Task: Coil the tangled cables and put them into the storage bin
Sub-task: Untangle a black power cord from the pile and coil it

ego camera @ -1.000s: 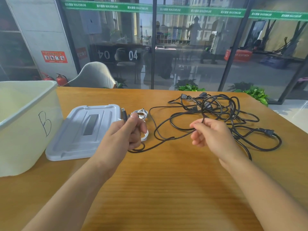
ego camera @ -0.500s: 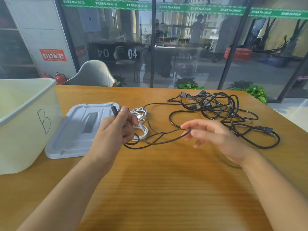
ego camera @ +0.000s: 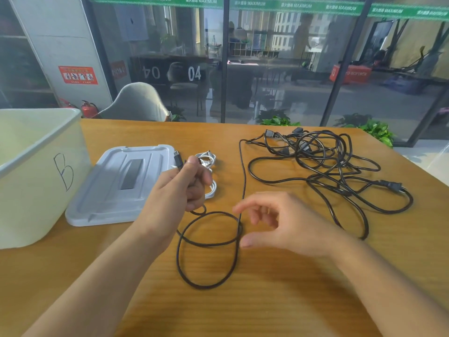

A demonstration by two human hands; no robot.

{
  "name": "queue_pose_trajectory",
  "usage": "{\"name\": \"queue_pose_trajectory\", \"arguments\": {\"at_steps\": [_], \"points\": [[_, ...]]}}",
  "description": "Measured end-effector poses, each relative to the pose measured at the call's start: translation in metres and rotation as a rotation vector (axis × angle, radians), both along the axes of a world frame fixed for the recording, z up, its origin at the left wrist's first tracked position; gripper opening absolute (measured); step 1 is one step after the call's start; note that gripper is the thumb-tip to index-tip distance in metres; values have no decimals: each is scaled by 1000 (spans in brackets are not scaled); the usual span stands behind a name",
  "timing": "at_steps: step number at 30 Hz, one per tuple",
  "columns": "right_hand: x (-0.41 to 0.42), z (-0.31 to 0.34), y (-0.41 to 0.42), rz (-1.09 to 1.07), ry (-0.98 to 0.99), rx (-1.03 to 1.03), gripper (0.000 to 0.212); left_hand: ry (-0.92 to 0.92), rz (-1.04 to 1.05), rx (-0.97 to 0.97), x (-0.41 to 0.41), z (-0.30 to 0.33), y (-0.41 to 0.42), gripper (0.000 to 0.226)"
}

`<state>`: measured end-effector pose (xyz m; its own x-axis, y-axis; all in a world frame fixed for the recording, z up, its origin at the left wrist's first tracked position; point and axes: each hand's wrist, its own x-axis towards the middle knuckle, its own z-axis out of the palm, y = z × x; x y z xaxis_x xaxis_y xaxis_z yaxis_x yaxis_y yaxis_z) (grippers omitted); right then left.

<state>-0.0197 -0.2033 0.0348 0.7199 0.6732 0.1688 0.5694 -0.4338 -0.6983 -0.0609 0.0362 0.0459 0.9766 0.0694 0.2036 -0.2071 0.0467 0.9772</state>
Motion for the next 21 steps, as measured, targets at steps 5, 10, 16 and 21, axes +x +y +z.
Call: {"name": "queue_pose_trajectory", "arguments": {"at_steps": [5,10,16,21], "points": [[-24,-8,36,-70,-173,84,60,4,-152,-93,-3,0,-4,45],[-25,-14,39,-38,-147,80,55,-1,-271,-143,-6,2,-6,45],[-16,-11,33,-118,91,423,41,22,-399,-209,-10,7,-10,43],[-20,-19,36,144,40,76,43,53,-464,-228,-14,11,-13,44]]}}
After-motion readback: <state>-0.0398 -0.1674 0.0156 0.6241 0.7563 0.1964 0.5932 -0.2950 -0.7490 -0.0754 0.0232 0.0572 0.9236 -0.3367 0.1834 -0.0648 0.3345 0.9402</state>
